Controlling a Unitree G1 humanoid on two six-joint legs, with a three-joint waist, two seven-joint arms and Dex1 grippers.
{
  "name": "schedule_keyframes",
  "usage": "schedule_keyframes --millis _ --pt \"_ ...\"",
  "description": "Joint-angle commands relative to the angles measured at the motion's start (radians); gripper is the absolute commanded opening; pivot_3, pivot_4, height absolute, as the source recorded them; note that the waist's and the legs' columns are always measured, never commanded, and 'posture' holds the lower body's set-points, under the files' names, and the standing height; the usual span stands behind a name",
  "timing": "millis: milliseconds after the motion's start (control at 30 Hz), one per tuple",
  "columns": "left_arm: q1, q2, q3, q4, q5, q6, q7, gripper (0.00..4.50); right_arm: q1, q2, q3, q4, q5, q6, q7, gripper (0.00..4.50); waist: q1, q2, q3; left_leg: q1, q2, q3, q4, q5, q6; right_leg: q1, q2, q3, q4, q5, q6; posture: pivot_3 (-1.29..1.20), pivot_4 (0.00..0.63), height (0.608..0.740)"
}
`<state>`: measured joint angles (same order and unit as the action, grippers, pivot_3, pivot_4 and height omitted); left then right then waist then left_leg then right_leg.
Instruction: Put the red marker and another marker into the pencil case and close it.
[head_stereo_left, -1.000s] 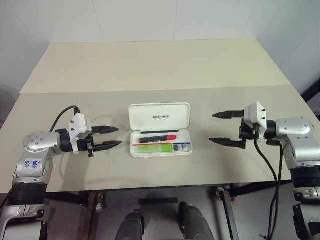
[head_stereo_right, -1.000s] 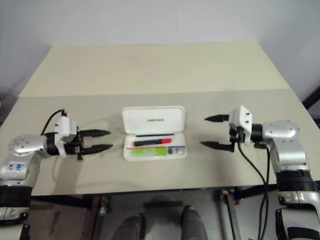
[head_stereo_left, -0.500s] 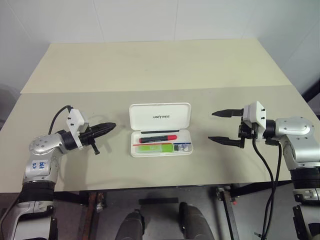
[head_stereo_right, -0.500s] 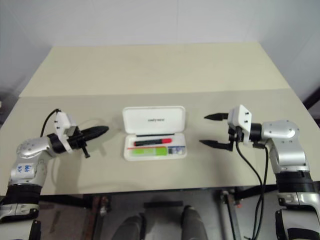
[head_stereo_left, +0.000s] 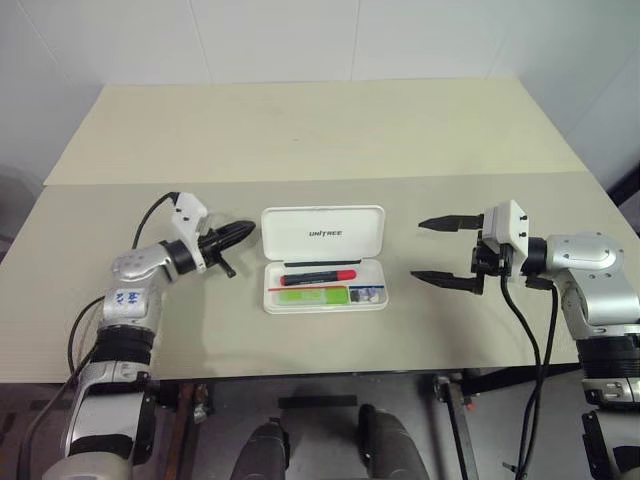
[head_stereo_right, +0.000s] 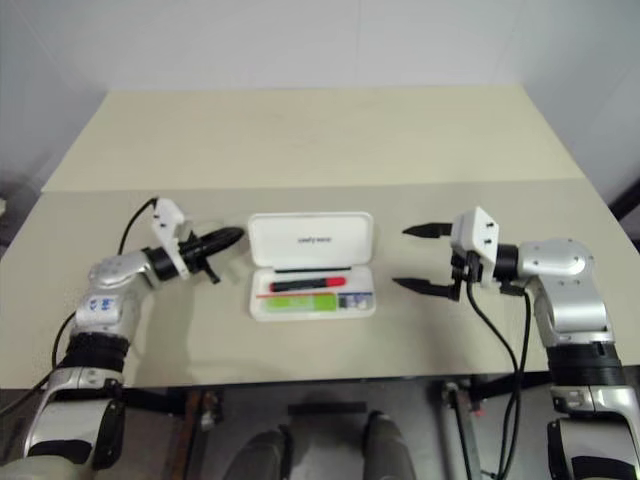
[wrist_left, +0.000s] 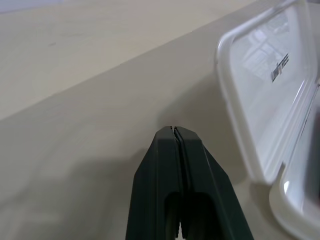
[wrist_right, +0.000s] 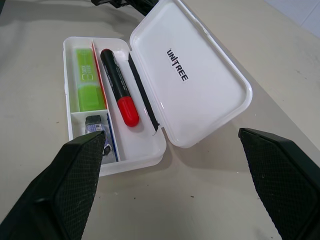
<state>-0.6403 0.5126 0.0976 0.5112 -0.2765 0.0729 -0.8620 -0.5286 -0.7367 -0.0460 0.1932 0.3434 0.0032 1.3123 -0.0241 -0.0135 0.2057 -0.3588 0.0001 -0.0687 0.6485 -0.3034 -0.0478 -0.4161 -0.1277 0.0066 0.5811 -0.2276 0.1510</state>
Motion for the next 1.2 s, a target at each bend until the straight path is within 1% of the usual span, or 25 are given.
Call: schedule_keyframes --millis 33,233,433,567,667,767,933,1067,1200 --pt "-0.057 -0.009 0.002 0.019 0.003 -0.028 -0.011 0.05 0.016 -0.002 -0.021 -0.045 0.022 0.004 -0.015 4.50 -0.002 0.000 0.000 0.000 0.000 0.000 0.000 0.000 0.000 0.000 0.000 0.000 0.000 0.000 0.000 0.00 0.150 0.740" --pt "-0.086 -0.033 -0.004 -0.040 -0.028 -0.049 -0.096 0.05 0.039 0.005 -0.029 -0.077 0.033 0.009 -0.038 4.50 -0.001 0.000 0.000 -0.001 0.000 0.000 0.000 0.000 0.000 0.000 0.000 0.000 -0.002 0.000 0.001 0.00 0.150 0.740" --pt "-0.098 -0.030 -0.041 -0.153 -0.050 0.009 -0.185 0.05 0.038 0.009 -0.029 -0.107 0.050 0.027 -0.061 4.50 0.000 0.000 0.000 -0.003 0.000 0.000 0.000 0.000 0.000 0.000 0.000 0.000 -0.004 0.001 0.002 0.00 0.150 0.740" --pt "-0.081 -0.002 -0.098 -0.235 -0.038 0.024 -0.276 0.05 0.042 0.007 -0.026 -0.112 0.054 0.027 -0.069 4.50 0.000 0.000 0.000 -0.004 0.000 0.000 0.000 0.000 0.000 0.000 0.000 0.000 -0.005 0.001 0.002 0.00 0.150 0.740" --pt "-0.069 0.017 -0.126 -0.266 -0.031 0.036 -0.311 0.05 0.043 0.006 -0.027 -0.113 0.056 0.029 -0.073 4.50 0.000 0.000 0.000 -0.004 0.000 0.000 0.000 0.000 0.000 0.000 0.000 0.000 -0.006 0.001 0.002 0.00 0.150 0.740" --pt "-0.046 0.056 -0.191 -0.298 0.012 0.054 -0.355 0.05 0.051 0.003 -0.032 -0.120 0.060 0.029 -0.077 4.50 -0.003 0.000 0.000 -0.005 0.000 0.000 0.000 0.000 0.001 -0.001 0.000 0.000 -0.006 0.001 0.002 0.00 0.150 0.740" --pt "-0.027 0.077 -0.251 -0.313 0.067 0.080 -0.350 0.05 0.057 0.000 -0.037 -0.131 0.063 0.031 -0.088 4.50 -0.001 0.000 0.000 -0.005 0.000 0.000 0.000 -0.001 0.001 -0.001 0.000 0.000 -0.006 0.001 0.002 0.00 0.150 0.740" --pt "-0.030 0.071 -0.284 -0.322 0.113 0.158 -0.297 0.05 0.080 -0.003 -0.045 -0.160 0.069 0.038 -0.098 4.50 -0.001 0.000 0.000 -0.006 0.000 -0.001 0.001 -0.001 0.002 -0.001 0.000 0.000 -0.006 0.001 0.002 0.00 0.150 0.740" --pt "-0.014 0.062 -0.318 -0.357 0.129 0.200 -0.292 0.05 0.103 -0.003 -0.051 -0.182 0.072 0.043 -0.114 4.50 0.000 0.000 0.000 -0.007 -0.001 -0.001 0.001 -0.001 0.002 -0.002 0.000 0.000 -0.006 0.001 0.003 0.00 0.150 0.740"
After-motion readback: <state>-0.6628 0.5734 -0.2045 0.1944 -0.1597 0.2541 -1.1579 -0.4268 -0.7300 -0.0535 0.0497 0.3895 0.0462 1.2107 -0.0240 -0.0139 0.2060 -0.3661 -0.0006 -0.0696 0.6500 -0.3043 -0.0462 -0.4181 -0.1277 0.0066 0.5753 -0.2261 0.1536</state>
